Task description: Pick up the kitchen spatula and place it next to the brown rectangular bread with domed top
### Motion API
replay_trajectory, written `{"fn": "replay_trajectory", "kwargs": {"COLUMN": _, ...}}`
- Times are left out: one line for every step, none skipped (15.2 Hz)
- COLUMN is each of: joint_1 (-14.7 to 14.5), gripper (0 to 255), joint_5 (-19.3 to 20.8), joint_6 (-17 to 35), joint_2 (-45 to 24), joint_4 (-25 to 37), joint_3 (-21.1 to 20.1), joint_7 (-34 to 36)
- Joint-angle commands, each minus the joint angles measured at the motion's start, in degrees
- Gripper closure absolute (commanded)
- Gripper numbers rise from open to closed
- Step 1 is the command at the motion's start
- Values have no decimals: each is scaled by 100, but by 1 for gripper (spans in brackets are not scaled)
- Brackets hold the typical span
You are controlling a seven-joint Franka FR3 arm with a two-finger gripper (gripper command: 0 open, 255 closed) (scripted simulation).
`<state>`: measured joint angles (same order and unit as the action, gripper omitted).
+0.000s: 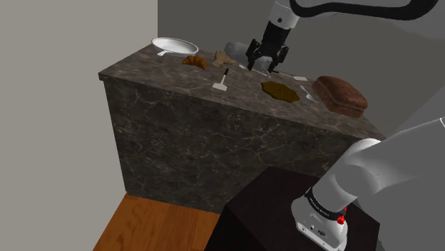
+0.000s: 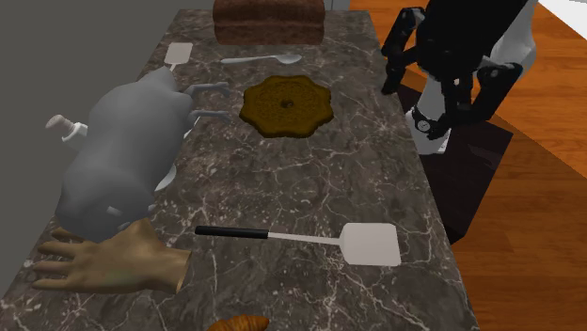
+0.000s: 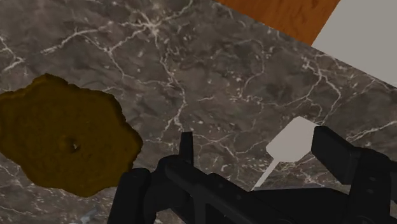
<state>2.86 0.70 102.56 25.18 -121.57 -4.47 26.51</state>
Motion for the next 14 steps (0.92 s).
{"fn": "replay_trajectory", "kwargs": {"joint_1": 76, "gripper": 0, "joint_5": 16, "joint_6": 150, "joint_2": -476, "joint_4": 279, "joint_3": -107, "joint_7": 428}}
{"fn": "replay_trajectory", "kwargs": {"joint_1": 114, "gripper": 0, "joint_5": 35, "joint_6": 200, "joint_2": -707, "joint_4": 437, "joint_3": -144, "joint_7": 621}}
{"fn": "replay_trajectory", "kwargs": {"joint_1": 147, "gripper": 0, "joint_5": 57, "joint_6": 243, "joint_2": -940, "joint_4": 602, "joint_3": -175, "joint_7": 812}}
{"fn": "replay_trajectory", "kwargs": {"joint_1": 178, "gripper": 0, "joint_5": 83, "joint_6": 278, "joint_2": -1173, "joint_4": 775, "joint_3": -200, "joint_7": 1001}}
{"fn": "replay_trajectory", "kwargs": {"joint_1": 207, "gripper": 0, "joint_5": 111, "joint_6": 306, "joint_2": -1406, "joint_4": 955, "joint_3": -221, "joint_7": 1188}}
{"fn": "replay_trajectory", "kwargs": {"joint_1": 231, "gripper": 0, "joint_5": 141, "joint_6": 327, "joint_2": -1640, "joint_4": 1143, "joint_3": -234, "joint_7": 1372}}
{"fn": "replay_trajectory", "kwargs": {"joint_1": 253, "gripper": 0, "joint_5": 172, "joint_6": 340, "joint_2": -1874, "joint_4": 1338, "joint_3": -243, "joint_7": 1553}}
{"fn": "replay_trajectory", "kwargs": {"joint_1": 272, "gripper": 0, "joint_5": 203, "joint_6": 346, "joint_2": -2108, "joint_4": 1540, "joint_3": -247, "joint_7": 1731}}
{"fn": "replay_trajectory", "kwargs": {"joint_1": 288, "gripper": 0, "joint_5": 234, "joint_6": 345, "joint_2": -2343, "joint_4": 1750, "joint_3": -244, "joint_7": 1904}}
{"fn": "replay_trajectory", "kwargs": {"joint_1": 301, "gripper": 0, "joint_5": 263, "joint_6": 336, "joint_2": -2578, "joint_4": 1968, "joint_3": -236, "joint_7": 2073}}
{"fn": "replay_trajectory", "kwargs": {"joint_1": 312, "gripper": 0, "joint_5": 291, "joint_6": 321, "joint_2": -2814, "joint_4": 2194, "joint_3": -223, "joint_7": 2238}}
{"fn": "replay_trajectory", "kwargs": {"joint_1": 321, "gripper": 0, "joint_5": 316, "joint_6": 298, "joint_2": -3050, "joint_4": 2427, "joint_3": -206, "joint_7": 2398}}
{"fn": "replay_trajectory", "kwargs": {"joint_1": 328, "gripper": 0, "joint_5": 338, "joint_6": 269, "joint_2": -3288, "joint_4": 2670, "joint_3": -184, "joint_7": 2553}}
{"fn": "replay_trajectory", "kwargs": {"joint_1": 334, "gripper": 0, "joint_5": 357, "joint_6": 232, "joint_2": -3526, "joint_4": 2921, "joint_3": -158, "joint_7": 2702}}
